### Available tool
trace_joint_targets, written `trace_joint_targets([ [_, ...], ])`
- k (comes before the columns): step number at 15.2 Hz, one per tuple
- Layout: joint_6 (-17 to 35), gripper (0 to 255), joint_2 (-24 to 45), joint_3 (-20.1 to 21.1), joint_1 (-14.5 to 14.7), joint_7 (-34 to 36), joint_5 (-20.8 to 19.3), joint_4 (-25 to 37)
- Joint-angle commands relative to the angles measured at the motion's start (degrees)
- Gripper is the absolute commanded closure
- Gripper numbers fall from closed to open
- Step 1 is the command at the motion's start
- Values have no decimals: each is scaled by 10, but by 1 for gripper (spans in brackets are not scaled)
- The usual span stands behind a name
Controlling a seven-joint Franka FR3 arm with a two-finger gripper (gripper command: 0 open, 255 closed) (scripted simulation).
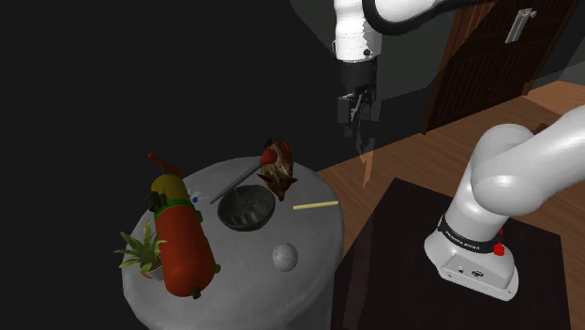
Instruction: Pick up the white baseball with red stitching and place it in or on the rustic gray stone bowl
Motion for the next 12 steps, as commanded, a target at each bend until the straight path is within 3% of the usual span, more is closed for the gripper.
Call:
trace_joint_targets([
  [1,31,0,16,19,7,19,14,-12],
  [12,204,0,158,135,41,130,69,-30],
])
